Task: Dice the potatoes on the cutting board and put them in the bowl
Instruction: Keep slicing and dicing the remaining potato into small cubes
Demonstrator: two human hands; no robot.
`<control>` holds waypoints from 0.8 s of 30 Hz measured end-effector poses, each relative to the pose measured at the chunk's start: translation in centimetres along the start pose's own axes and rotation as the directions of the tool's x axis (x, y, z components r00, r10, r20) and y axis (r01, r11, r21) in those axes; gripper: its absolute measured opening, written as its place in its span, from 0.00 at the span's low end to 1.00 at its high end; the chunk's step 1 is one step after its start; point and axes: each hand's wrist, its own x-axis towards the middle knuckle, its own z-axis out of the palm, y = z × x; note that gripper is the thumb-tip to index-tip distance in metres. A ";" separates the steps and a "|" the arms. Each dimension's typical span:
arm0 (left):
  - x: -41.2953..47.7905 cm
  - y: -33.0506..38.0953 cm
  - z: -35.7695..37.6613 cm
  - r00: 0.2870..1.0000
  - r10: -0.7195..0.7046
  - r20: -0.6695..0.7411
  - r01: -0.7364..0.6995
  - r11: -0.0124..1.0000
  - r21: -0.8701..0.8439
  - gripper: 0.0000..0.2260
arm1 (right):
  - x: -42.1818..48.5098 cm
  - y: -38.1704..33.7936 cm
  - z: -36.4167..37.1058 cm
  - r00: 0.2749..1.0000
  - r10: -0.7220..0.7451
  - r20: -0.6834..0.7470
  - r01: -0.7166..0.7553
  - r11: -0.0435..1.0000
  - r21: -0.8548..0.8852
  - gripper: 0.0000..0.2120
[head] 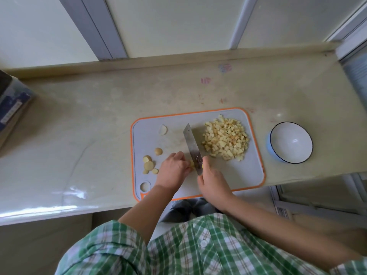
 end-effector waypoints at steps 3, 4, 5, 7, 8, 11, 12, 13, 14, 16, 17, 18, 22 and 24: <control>0.1 -0.1 0.3 1.000 0.001 0.009 -0.001 1.000 -0.006 0.06 | 0.0 -0.4 0.5 1.000 0.011 -0.024 -0.012 1.000 -0.022 0.20; 0.1 -0.2 0.3 1.000 0.005 0.008 -0.005 1.000 -0.010 0.06 | 0.2 -0.5 0.5 0.999 0.013 -0.041 -0.014 1.000 -0.023 0.20; 0.1 -0.3 0.3 1.000 0.006 0.008 -0.006 1.000 -0.017 0.05 | 0.4 -0.6 0.5 0.998 0.017 -0.060 -0.018 1.000 -0.015 0.20; -0.1 -0.5 0.1 1.000 0.015 0.014 -0.015 1.000 -0.028 0.06 | 0.8 -0.6 0.2 0.994 0.040 -0.097 -0.038 0.999 0.020 0.18; -0.2 -0.6 0.1 1.000 0.022 0.000 -0.022 0.999 -0.036 0.06 | 1.0 -0.7 0.0 0.993 0.052 -0.107 -0.048 0.998 0.035 0.17; -0.6 -1.0 0.0 0.999 0.023 -0.040 -0.026 0.997 -0.072 0.09 | 1.1 -0.9 -0.7 0.993 0.046 -0.113 -0.042 0.998 0.039 0.16; -0.7 -1.2 0.1 0.998 0.021 -0.052 -0.025 0.997 -0.078 0.11 | 1.0 -0.9 -0.8 0.993 0.033 -0.112 -0.028 0.999 0.039 0.14; -0.8 -1.3 0.0 0.999 0.016 -0.051 -0.020 0.997 -0.077 0.09 | 0.8 -1.1 -1.0 0.994 0.020 -0.106 -0.016 0.999 0.037 0.13; -0.8 -1.4 0.1 0.998 0.012 -0.058 -0.017 0.997 -0.071 0.07 | 0.6 -1.2 -1.0 0.995 0.009 -0.099 -0.006 0.999 0.033 0.12; -0.8 -1.5 0.1 0.999 -0.002 -0.049 -0.002 0.997 -0.078 0.09 | 0.4 -1.4 -0.7 0.997 -0.003 -0.074 0.004 1.000 0.016 0.10; -0.9 -1.4 0.0 0.999 -0.008 -0.038 0.005 0.996 -0.087 0.09 | 0.3 -1.5 -0.5 0.998 -0.005 -0.060 0.006 1.000 0.008 0.10; -0.8 -1.4 0.1 0.999 -0.006 -0.037 0.002 0.996 -0.088 0.09 | 0.2 -1.5 -0.3 0.999 -0.003 -0.047 0.004 1.000 0.006 0.10; -0.9 -1.4 0.1 0.999 -0.001 -0.039 -0.002 0.997 -0.082 0.09 | 0.2 -1.5 0.4 0.999 0.018 -0.039 -0.018 1.000 0.001 0.12; -0.9 -1.4 0.2 0.999 -0.008 -0.040 0.004 0.996 -0.089 0.09 | 0.1 -1.7 0.7 0.999 0.020 -0.032 -0.021 0.999 -0.028 0.15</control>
